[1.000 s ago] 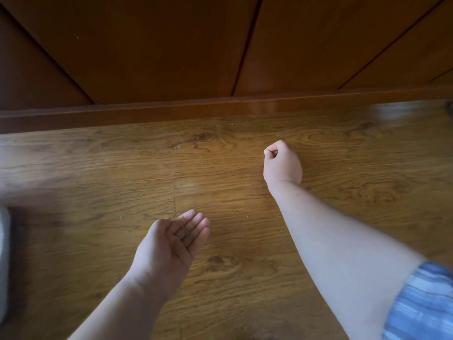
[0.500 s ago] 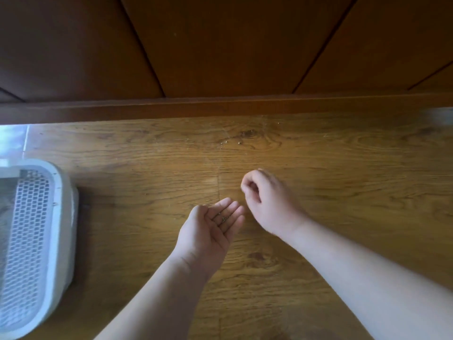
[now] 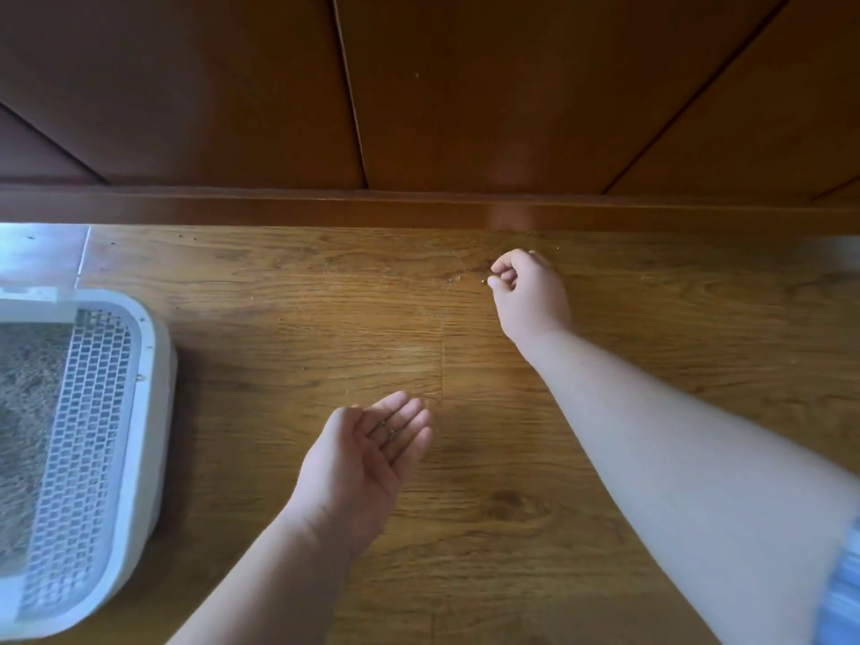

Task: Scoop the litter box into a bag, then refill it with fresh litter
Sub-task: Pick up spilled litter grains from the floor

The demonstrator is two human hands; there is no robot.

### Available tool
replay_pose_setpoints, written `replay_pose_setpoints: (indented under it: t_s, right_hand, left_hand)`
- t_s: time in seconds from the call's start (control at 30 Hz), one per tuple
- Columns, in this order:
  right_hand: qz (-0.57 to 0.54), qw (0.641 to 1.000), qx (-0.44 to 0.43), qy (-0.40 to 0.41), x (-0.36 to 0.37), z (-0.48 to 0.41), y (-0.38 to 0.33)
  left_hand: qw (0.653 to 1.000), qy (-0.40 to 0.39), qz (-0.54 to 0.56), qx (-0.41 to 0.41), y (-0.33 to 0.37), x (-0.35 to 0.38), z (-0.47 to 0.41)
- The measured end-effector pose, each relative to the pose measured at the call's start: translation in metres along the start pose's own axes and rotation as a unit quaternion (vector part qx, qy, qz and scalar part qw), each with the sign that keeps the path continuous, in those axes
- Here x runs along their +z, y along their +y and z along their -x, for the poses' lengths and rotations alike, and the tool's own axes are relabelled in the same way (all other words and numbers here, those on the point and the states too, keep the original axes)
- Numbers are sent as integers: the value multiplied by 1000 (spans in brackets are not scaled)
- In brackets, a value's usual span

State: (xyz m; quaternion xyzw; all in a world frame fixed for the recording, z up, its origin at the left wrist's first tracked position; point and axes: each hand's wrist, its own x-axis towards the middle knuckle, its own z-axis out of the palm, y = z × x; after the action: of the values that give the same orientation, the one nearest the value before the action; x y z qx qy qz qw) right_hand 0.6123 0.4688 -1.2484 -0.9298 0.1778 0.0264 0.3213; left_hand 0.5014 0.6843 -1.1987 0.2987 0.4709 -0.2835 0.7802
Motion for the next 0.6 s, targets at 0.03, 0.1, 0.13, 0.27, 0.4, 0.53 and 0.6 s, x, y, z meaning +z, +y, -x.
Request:
replay_pose_setpoints:
  t_s: [0.03,0.1,0.13,0.27,0.4,0.53,0.6]
  right_hand:
    - [13,1000,-4,-1,3,-2,-1]
    - [32,999,-18,-1,6,-1,-1]
    - [36,999,-23,0,7,0,-1]
    - [51,998,-40,15,12,4,1]
    - [94,994,-51,19,15,5,-6]
    - [59,997,-34,23,16,0,-17]
    - [43,998,-41,19,18,-3,-21]
  left_hand:
    - [1000,2,-2,0,1,-4,3]
    - [1000,6,0,-2,3,-14,9]
    - [1000,8,0,-4,3,-18,11]
    - [1000,15,2,-10,-1,-28,13]
    - [1000,8,13,-10,-7,-31,15]
    - [1000,2,20,-9,-6,-32,17]
    - [1000,2,22,-10,-5,-32,17]
